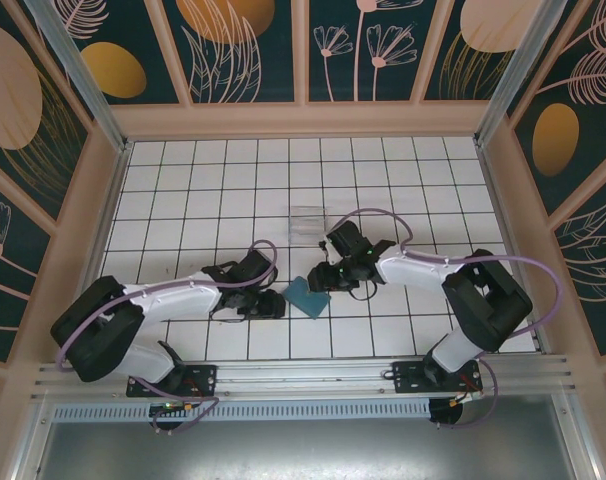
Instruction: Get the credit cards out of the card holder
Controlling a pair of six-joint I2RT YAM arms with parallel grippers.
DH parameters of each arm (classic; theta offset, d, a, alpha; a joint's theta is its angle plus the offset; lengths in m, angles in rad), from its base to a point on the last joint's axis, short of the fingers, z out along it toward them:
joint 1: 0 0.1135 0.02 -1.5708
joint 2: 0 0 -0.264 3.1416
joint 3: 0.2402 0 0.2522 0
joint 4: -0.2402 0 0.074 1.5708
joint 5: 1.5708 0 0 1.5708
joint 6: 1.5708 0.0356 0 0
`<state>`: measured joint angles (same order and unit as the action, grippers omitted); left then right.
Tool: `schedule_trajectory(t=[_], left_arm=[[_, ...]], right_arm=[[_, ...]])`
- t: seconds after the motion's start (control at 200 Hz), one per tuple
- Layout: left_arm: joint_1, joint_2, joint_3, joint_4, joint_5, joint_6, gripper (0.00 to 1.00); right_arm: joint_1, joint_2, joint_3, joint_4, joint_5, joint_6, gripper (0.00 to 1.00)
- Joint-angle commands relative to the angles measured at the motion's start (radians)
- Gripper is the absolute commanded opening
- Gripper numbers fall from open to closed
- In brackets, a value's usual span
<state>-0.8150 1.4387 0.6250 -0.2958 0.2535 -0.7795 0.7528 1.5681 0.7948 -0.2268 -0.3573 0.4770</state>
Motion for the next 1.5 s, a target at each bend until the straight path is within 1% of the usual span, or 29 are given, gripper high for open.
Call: schedule_trajectory(t=[0.0, 0.1, 0.355, 0.47, 0.545, 0.646, 0.766, 0.971, 1.096, 1.211, 1.351, 1.496], left_arm=[[-0.003, 0.051, 0.033, 0.04, -0.016, 0.001, 0.37], [-0.003, 0.098, 0.065, 0.048, -0.027, 0.015, 0.33], [0.041, 0.181, 0.126, 0.063, -0.025, 0.067, 0.32], [0.06, 0.202, 0.167, 0.037, -0.03, 0.103, 0.32], [0.066, 0.21, 0.191, 0.006, -0.049, 0.127, 0.33], [0.081, 0.207, 0.203, -0.015, -0.073, 0.15, 0.33], [0.101, 0.195, 0.208, -0.02, -0.089, 0.155, 0.33], [0.152, 0.147, 0.165, 0.014, -0.09, 0.134, 0.33], [0.202, 0.096, 0.121, 0.05, -0.071, 0.113, 0.33], [0.237, 0.06, 0.085, 0.074, -0.058, 0.092, 0.34], [0.272, 0.025, 0.043, 0.096, -0.045, 0.085, 0.35], [0.285, -0.007, 0.013, 0.11, -0.039, 0.077, 0.35]], right_arm=[[0.019, 0.0, -0.031, 0.029, -0.013, 0.043, 0.46], [0.034, -0.027, -0.054, 0.035, -0.012, 0.081, 0.46], [0.102, -0.071, -0.104, 0.126, -0.055, 0.197, 0.46], [0.126, -0.066, -0.099, 0.142, -0.044, 0.219, 0.46], [0.133, -0.069, -0.082, 0.112, 0.002, 0.211, 0.46], [0.135, -0.087, -0.05, 0.052, 0.074, 0.149, 0.45], [0.138, -0.09, -0.002, -0.023, 0.113, -0.045, 0.46], [0.137, -0.071, 0.068, -0.08, 0.133, -0.507, 0.44], [0.138, -0.034, 0.104, -0.123, 0.062, -0.842, 0.45], [0.132, 0.007, 0.154, -0.166, 0.06, -1.057, 0.44], [0.12, 0.066, 0.235, -0.263, 0.013, -1.249, 0.46], [0.118, 0.143, 0.309, -0.338, 0.0, -1.322, 0.46]])
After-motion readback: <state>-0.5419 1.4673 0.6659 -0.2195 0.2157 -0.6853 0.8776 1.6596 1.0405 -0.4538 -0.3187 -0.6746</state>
